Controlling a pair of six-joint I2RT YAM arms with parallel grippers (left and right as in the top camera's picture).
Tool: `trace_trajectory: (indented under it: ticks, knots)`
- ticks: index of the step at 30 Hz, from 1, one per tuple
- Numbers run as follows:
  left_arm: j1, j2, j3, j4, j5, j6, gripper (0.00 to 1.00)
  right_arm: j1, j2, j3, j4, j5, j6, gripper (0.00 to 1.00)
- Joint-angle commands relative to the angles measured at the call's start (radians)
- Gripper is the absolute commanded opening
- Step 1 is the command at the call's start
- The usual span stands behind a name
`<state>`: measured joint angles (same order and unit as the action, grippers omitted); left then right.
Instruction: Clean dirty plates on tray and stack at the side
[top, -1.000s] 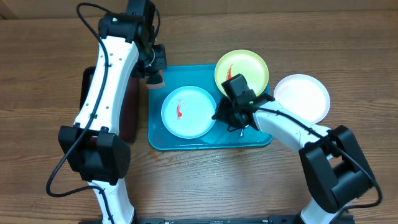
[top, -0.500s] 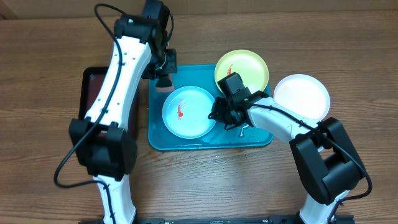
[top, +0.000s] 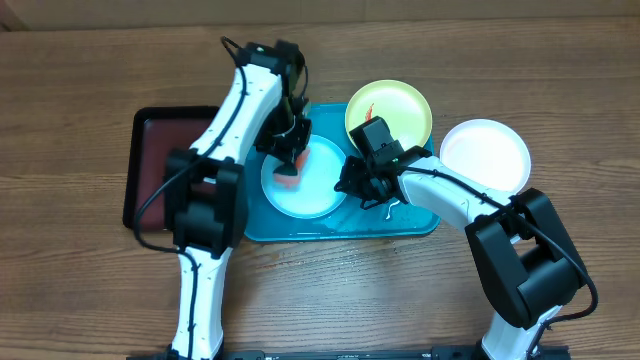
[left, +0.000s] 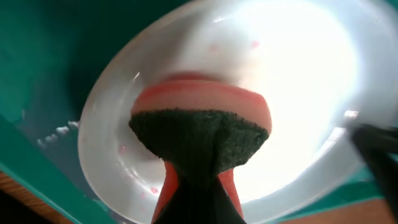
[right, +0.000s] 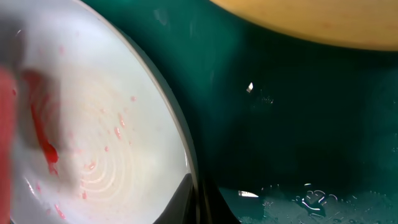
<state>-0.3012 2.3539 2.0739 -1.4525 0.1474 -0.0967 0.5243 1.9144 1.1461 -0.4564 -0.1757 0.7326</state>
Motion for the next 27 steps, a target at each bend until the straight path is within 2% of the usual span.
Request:
trace_trajectory:
  ticks: [1,7,20,22,27]
  knots:
    - [0.005,0.031,0.014,-0.014,-0.116,-0.003,0.04,0.002,0.013,0.027,0.006,0.002,0.003,0.04]
    - [0.003,0.034,0.013,-0.013,-0.247,-0.112,0.04,0.002,0.013,0.027,0.006,0.002,0.003,0.04]
    - [-0.066,0.034,-0.119,0.108,-0.253,-0.11,0.04,0.002,0.013,0.027,0.003,0.006,0.0,0.04]
    - [-0.066,0.033,-0.119,0.108,-0.219,-0.092,0.04,0.002,0.013,0.027,0.004,0.006,0.0,0.04]
    - [-0.058,0.033,-0.119,0.098,0.04,0.066,0.04,0.002,0.013,0.027,0.007,0.006,0.0,0.04]
